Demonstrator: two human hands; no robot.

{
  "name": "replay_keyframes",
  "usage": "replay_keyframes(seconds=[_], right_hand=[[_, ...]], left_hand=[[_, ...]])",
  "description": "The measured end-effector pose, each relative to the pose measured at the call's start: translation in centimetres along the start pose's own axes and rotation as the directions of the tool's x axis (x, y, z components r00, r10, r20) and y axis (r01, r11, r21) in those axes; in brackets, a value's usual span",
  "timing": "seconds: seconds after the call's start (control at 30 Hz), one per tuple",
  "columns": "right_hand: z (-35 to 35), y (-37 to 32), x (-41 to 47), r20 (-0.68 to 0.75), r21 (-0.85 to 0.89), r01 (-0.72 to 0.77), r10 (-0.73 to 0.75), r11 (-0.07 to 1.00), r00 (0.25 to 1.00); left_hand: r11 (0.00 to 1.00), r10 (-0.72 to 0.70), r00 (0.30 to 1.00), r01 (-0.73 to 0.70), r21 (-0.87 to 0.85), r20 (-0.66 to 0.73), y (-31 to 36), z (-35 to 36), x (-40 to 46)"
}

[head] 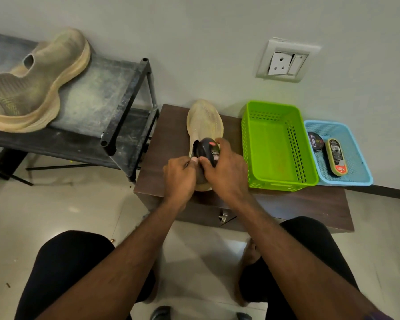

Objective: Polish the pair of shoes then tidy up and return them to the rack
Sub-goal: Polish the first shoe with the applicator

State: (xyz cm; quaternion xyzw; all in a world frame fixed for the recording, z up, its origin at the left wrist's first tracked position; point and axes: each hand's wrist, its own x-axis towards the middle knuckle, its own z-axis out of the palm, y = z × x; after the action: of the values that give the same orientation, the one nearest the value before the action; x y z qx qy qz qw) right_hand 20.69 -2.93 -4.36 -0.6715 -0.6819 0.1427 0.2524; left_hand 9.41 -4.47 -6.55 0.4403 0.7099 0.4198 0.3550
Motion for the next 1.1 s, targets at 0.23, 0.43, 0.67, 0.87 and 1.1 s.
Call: replay_keyframes(seconds=[0.23,0.43,0.67,0.87,1.1], right_hand=[[-2.7,1.2,1.3,-0.067,0.206,-0.161,0.178,0.965,0.982],[-0.5,-0.4,0.1,0.02,0.249,-0.142,0.142,0.958,0.99],[-0.1,1.0,2.3,-0.098,0.254,-0.038,0.064,0.967,0.993],[-2.2,1.2,0.0,0.022,0.29,-0.072,0.069,0.954,0.997],[-0.7,1.4,-1.9,0.131,0.062,-0.004,-0.004,0.998,0.991]], left_hand=[[0.999,-0.029,1.0,0.029,-0.045,-0.004,0.1,-0.4,0.1],[1.0,0.002,1.0,-0.001,-0.014,0.009,0.3,0.2,0.0],[0.989,0.119,0.992,-0.121,0.085,0.028,0.4,0.1,-0.2],[0.944,0.224,0.974,-0.224,0.244,0.03,-0.1,-1.5,0.4],[0.955,0.189,0.981,-0.174,0.24,-0.041,-0.6,-0.5,-1.0]])
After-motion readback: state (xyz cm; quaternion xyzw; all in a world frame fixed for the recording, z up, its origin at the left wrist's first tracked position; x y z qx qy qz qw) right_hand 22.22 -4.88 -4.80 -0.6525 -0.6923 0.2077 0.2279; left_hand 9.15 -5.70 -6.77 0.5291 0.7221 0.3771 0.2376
